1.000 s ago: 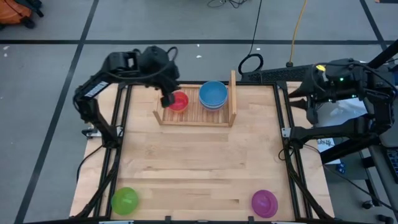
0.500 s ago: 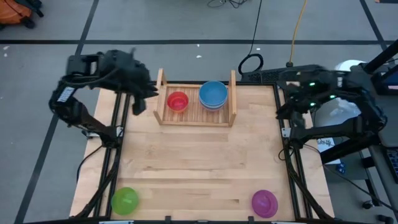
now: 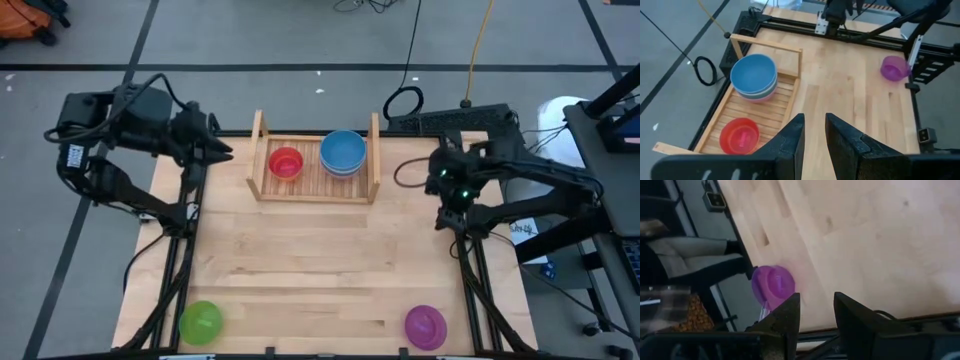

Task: Place and stack bowls onto a shelf
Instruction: Stack the violet bowl onto the red bowl

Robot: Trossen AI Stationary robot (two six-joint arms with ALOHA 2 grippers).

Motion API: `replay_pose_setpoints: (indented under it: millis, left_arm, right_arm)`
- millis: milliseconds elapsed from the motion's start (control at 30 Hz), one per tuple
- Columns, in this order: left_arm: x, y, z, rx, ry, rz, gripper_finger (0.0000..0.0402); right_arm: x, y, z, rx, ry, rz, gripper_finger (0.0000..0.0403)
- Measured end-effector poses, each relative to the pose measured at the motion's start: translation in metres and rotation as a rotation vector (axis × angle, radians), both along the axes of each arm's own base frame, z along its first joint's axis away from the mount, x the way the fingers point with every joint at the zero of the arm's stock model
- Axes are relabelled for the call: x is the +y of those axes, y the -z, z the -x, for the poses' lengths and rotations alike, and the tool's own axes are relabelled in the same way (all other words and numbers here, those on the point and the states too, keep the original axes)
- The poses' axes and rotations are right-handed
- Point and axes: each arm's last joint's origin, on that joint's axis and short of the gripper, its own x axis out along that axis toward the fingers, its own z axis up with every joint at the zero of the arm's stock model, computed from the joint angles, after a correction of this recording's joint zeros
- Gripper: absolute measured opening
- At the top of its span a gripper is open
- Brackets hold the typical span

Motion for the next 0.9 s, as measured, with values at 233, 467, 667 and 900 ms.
replay_pose_setpoints:
  millis: [233, 467, 667, 900]
  left_arm:
    - [-0.005, 0.000, 0.000, -0.001, 0.033, 0.001, 0.0081]
    - [-0.008, 0.000, 0.000, -0.001, 0.059, -0.003, 0.0081]
    - [-0.011, 0.000, 0.000, -0.001, 0.078, -0.006, 0.0081]
    - [-0.012, 0.000, 0.000, 0.000, 0.089, -0.011, 0.0081]
  right_arm:
    - [0.022, 0.025, -0.023, -0.069, -0.079, -0.012, 0.0112]
    - [0.061, 0.044, -0.046, -0.121, -0.176, -0.051, 0.0112]
    - [0.100, 0.062, -0.053, -0.007, -0.285, -0.004, 0.0112]
    - [0.132, 0.087, -0.059, 0.091, -0.365, 0.118, 0.0112]
